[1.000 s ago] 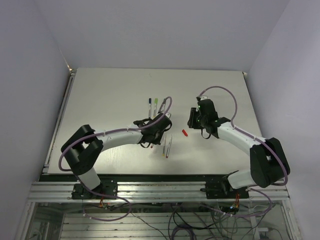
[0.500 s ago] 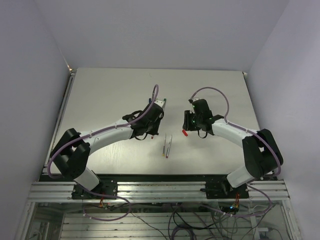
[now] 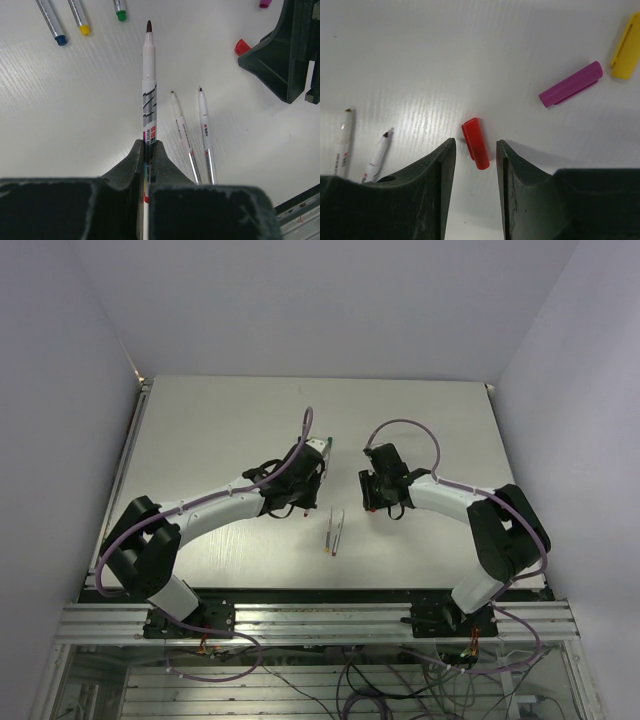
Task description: Insert the pens into the pen caps
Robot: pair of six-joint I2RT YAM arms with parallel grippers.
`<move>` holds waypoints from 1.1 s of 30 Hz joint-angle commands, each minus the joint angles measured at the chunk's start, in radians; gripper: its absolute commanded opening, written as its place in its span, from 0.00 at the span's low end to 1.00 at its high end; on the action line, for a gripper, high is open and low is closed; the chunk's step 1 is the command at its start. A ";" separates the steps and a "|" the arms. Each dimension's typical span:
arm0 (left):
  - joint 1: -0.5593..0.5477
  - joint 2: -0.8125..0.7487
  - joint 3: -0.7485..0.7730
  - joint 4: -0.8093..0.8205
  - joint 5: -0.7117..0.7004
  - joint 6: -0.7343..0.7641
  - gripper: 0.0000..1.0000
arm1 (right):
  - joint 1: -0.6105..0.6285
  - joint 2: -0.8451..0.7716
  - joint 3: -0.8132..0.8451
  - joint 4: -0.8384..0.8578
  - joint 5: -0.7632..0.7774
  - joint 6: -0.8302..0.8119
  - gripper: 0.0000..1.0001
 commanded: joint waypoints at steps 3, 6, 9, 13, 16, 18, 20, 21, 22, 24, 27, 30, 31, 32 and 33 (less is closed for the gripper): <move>0.015 -0.019 -0.013 0.037 0.044 -0.011 0.07 | 0.005 0.030 0.023 -0.018 0.059 -0.029 0.38; 0.019 -0.018 -0.016 0.040 0.048 -0.014 0.07 | 0.004 0.039 0.019 -0.015 0.054 -0.028 0.37; 0.021 -0.015 -0.017 0.039 0.050 -0.016 0.07 | 0.006 0.043 0.015 -0.007 0.046 -0.025 0.36; 0.024 -0.013 -0.024 0.045 0.056 -0.019 0.07 | 0.007 0.050 0.011 -0.003 0.042 -0.024 0.34; 0.025 -0.014 -0.026 0.047 0.057 -0.020 0.07 | 0.008 0.061 0.007 0.000 0.037 -0.027 0.32; 0.026 -0.014 -0.029 0.049 0.058 -0.020 0.07 | 0.010 0.074 0.008 -0.005 0.030 -0.026 0.27; 0.028 -0.016 -0.031 0.048 0.056 -0.019 0.07 | 0.012 0.084 0.009 -0.015 0.020 -0.025 0.21; 0.029 -0.018 -0.034 0.050 0.056 -0.019 0.07 | 0.013 0.089 0.009 -0.019 0.014 -0.024 0.17; 0.030 -0.019 -0.037 0.050 0.055 -0.018 0.07 | 0.013 0.097 0.007 -0.023 0.010 -0.022 0.13; 0.031 -0.023 -0.040 0.048 0.054 -0.018 0.07 | 0.014 0.112 0.011 -0.037 0.003 -0.020 0.01; 0.033 -0.025 -0.044 0.048 0.054 -0.012 0.07 | 0.014 0.132 0.024 -0.065 0.002 -0.010 0.00; 0.033 -0.032 -0.043 0.055 0.056 -0.003 0.07 | 0.014 0.115 0.043 -0.058 0.004 0.002 0.00; 0.033 -0.034 -0.041 0.058 0.054 0.001 0.07 | 0.013 0.105 0.054 -0.053 0.011 0.003 0.00; 0.032 -0.036 -0.039 0.064 0.055 0.004 0.07 | 0.014 0.096 0.067 -0.047 0.020 0.004 0.00; 0.033 -0.038 -0.036 0.069 0.055 0.007 0.07 | 0.014 0.084 0.084 -0.040 0.030 0.005 0.00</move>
